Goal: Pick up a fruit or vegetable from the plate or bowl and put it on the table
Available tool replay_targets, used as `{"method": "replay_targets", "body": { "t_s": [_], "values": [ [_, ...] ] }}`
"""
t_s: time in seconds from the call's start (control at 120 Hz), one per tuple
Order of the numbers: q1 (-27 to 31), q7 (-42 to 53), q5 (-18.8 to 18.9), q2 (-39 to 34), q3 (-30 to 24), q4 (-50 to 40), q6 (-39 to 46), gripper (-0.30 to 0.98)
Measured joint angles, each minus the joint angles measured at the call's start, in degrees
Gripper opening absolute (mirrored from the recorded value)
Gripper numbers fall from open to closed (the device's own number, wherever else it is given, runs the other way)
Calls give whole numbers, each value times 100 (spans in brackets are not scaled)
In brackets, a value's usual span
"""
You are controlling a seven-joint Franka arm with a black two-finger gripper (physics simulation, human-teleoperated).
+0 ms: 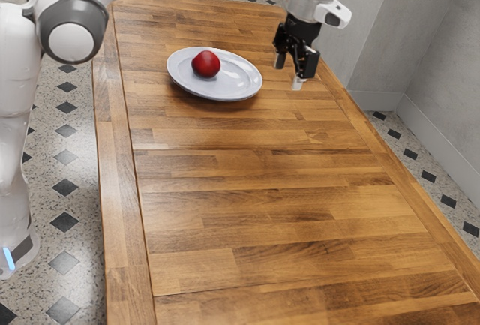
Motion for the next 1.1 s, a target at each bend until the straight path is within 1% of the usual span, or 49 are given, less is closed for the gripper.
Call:
{"method": "replay_targets", "body": {
  "t_s": [0.217,0.408,0.783,0.917,1.1],
  "values": [
    [32,-4,8,9,22,60,124,68],
    [469,-7,-23,-21,460,48,103,68],
    [487,-26,-58,88,530,-26,-241,68],
    [1138,-21,-32,233,555,-27,-101,68],
    [1904,6,19,787,558,-25,361,68]
  ]
}}
